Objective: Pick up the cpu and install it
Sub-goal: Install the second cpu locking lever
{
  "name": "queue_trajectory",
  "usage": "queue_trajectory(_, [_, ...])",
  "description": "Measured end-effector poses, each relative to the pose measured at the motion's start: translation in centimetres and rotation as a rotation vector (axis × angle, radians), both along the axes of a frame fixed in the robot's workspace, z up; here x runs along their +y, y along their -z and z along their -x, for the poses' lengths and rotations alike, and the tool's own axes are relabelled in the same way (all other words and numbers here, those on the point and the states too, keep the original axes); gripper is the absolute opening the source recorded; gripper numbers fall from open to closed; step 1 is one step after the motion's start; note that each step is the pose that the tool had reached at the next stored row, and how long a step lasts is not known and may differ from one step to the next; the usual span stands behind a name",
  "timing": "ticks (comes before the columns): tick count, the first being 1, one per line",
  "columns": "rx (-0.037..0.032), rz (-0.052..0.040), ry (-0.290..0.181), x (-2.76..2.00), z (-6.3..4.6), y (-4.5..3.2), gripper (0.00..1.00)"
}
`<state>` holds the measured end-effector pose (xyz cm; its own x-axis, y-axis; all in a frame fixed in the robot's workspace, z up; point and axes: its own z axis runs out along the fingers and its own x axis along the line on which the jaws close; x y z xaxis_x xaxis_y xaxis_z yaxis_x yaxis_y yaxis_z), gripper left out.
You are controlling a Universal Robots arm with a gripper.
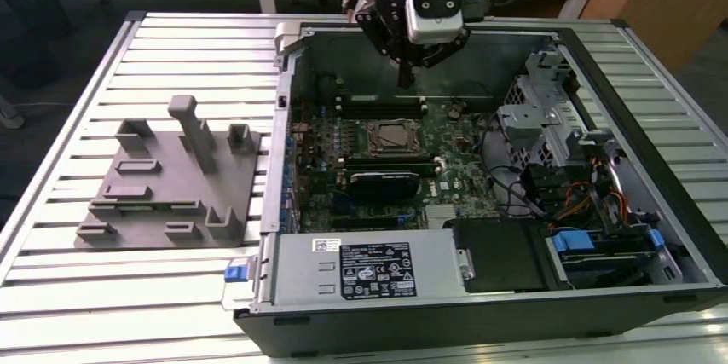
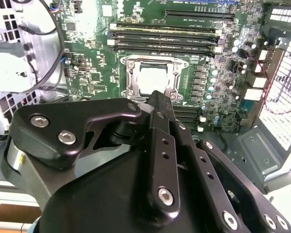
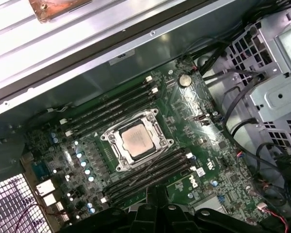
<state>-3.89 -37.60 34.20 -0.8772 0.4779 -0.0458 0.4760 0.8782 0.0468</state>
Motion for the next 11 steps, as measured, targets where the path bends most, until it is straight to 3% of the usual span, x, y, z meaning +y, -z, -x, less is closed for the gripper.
queue_trajectory(6, [0.0,-0.0001,-0.008,0.06,0.3,0.91,0.11])
queue_trajectory(11, [0.0,-0.0002,-0.057,0.22,0.3,1.38,0.11])
